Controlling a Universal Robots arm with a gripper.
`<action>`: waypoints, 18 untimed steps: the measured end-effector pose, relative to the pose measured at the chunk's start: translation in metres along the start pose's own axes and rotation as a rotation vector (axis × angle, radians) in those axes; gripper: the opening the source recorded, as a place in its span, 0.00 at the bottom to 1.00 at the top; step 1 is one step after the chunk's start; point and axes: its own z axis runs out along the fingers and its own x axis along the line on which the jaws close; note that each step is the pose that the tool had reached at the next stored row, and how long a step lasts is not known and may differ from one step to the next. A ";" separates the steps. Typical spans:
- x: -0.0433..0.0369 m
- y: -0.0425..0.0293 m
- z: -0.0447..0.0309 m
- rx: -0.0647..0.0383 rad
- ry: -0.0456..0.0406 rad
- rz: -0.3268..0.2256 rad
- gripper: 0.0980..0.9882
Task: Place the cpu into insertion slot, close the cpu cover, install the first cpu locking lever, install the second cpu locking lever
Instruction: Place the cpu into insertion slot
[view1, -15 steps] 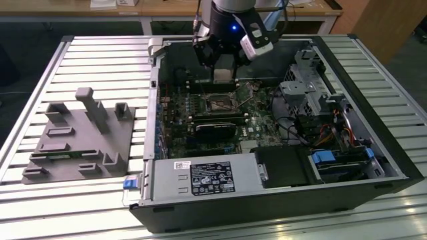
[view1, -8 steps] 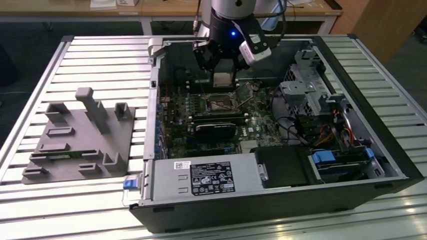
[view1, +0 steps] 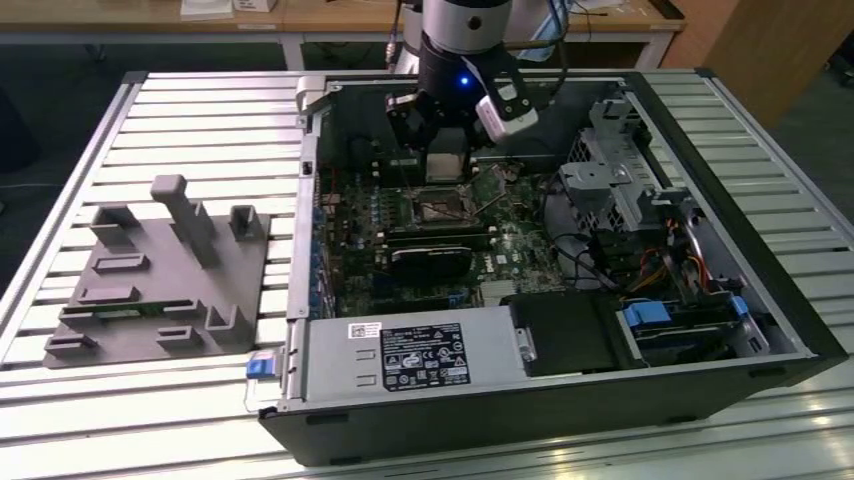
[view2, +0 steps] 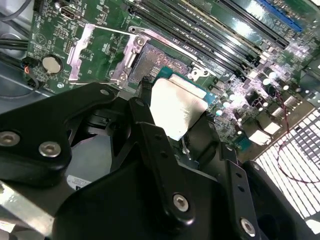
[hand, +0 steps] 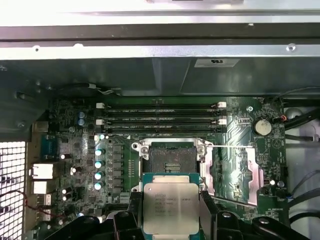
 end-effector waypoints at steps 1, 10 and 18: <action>0.0000 0.0003 0.0018 0.000 0.0000 0.000 0.50; -0.0011 0.0053 0.0175 0.000 0.0003 -0.003 0.50; -0.0062 0.0078 0.0297 0.002 0.0004 -0.004 0.50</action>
